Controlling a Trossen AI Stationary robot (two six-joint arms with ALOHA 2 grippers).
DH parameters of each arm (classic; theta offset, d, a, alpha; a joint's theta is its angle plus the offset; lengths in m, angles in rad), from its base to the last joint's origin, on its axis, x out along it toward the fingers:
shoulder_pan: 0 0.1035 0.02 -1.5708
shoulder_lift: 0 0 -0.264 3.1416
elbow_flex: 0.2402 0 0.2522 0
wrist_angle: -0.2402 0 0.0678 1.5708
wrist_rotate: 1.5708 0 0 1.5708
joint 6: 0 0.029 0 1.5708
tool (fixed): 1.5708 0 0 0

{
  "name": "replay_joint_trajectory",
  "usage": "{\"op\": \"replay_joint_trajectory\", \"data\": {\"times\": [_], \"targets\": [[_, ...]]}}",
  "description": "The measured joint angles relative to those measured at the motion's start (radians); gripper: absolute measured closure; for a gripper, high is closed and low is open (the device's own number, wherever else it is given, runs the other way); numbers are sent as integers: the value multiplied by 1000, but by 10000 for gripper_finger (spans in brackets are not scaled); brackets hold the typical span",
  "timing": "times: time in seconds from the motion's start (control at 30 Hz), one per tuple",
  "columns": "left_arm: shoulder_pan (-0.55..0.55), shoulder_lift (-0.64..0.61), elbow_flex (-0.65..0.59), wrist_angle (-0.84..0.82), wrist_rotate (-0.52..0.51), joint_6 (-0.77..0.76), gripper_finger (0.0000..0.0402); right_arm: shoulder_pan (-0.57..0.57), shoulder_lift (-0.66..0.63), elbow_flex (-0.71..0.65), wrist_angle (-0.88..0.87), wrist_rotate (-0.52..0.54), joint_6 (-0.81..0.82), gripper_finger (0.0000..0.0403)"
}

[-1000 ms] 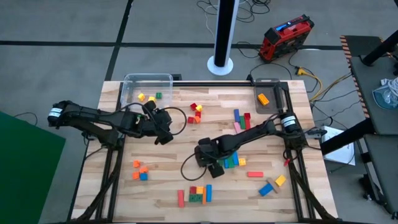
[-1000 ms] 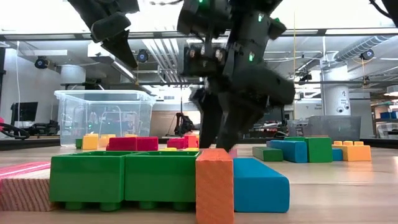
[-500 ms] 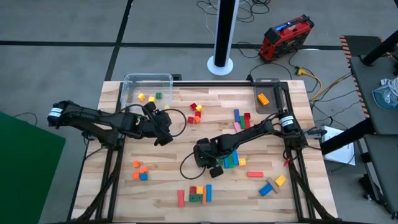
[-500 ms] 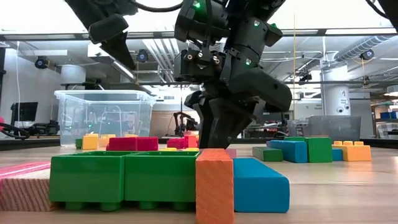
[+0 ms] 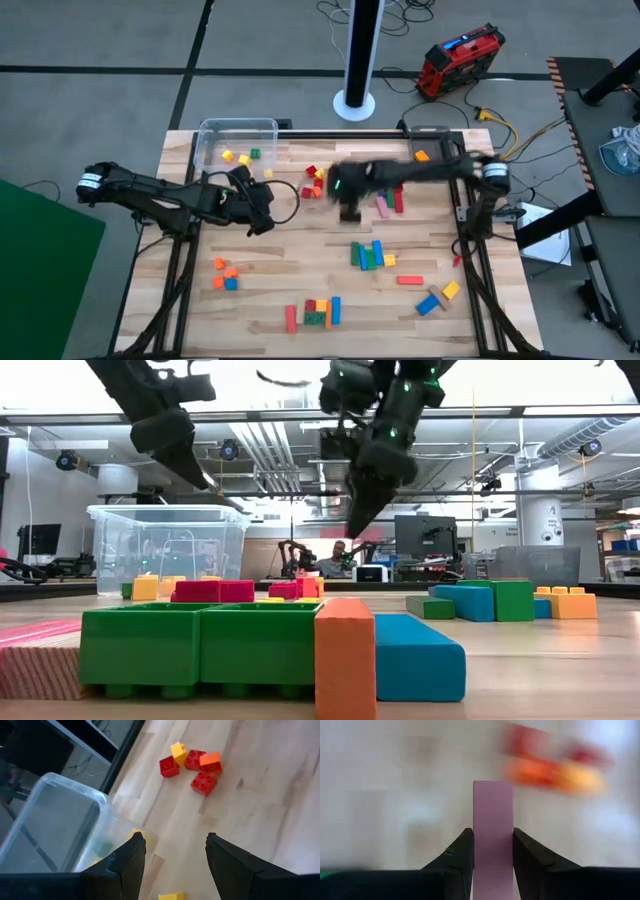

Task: Sort blocks by size
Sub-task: Put the pink rectangular wooden block into the black bin, then put the orange square game piece into the transparent bin

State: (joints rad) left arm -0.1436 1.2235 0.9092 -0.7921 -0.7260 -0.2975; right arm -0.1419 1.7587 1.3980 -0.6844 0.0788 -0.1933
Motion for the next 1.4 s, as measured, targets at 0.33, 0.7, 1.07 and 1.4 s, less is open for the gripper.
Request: {"op": "replay_joint_trajectory", "data": {"times": [0.33,0.7,1.07,1.4], "targets": [[0,-6,0,-18,-24,-51,217,-434,-142,-94,-366,590,596,309],[0,-6,-1,-31,-24,-116,217,-592,-153,-183,-436,567,711,276],[0,-6,-1,-38,94,-203,217,-534,-188,-183,-325,563,661,116],[-28,-6,-1,-131,479,-404,217,-338,-197,-212,243,348,298,176]]}}
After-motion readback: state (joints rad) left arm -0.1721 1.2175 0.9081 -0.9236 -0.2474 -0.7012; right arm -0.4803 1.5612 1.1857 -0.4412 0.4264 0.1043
